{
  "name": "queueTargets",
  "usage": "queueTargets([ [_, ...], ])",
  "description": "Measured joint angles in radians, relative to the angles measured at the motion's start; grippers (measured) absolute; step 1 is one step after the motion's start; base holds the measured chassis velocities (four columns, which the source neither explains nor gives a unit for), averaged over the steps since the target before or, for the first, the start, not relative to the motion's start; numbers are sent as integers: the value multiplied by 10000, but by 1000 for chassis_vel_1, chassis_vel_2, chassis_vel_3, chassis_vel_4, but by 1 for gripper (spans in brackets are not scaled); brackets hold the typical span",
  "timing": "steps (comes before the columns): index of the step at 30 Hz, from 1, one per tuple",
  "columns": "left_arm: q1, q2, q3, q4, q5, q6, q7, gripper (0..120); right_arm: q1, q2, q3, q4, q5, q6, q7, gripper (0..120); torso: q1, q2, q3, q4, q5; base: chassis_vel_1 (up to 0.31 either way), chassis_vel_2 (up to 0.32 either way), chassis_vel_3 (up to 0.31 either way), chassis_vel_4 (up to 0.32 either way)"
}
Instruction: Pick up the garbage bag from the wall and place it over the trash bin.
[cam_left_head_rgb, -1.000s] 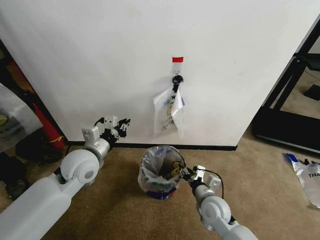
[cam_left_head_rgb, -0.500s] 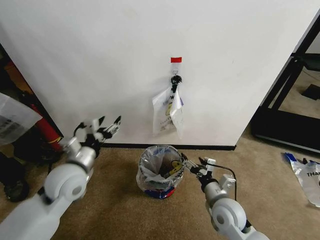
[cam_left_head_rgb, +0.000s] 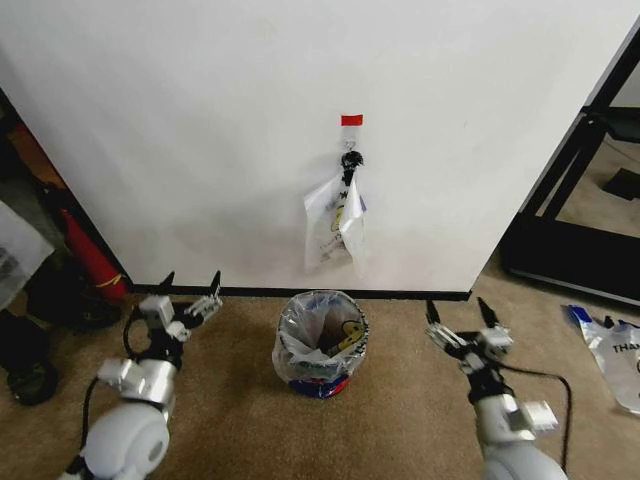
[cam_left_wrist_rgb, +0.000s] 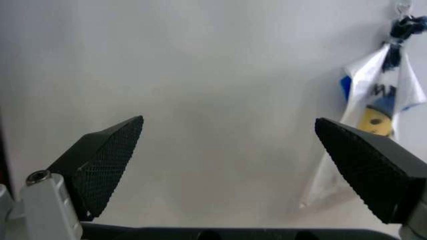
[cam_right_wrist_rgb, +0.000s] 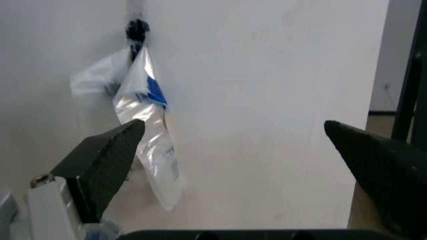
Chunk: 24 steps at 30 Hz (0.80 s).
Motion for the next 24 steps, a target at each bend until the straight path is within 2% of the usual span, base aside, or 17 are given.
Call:
queueTargets([
  [4, 525, -502, -204, -320, 376, -355, -12, 100, -527, 584, 19, 39, -885, 895, -92, 100, 0, 0, 1, -2, 3, 0, 0, 0, 0],
  [9, 711, -765, -217, -466, 900, -623, -111, 100, -773, 881, -80, -32, -1369, 1378, -143, 100, 0, 0, 2, -2, 1, 0, 0, 0, 0],
  [24, 902, -751, -120, -516, 1282, -760, -107, 100, -757, 1017, -294, -22, -1985, 1456, 136, 100, 1, -1, 3, -2, 0, 0, 0, 0, 0],
])
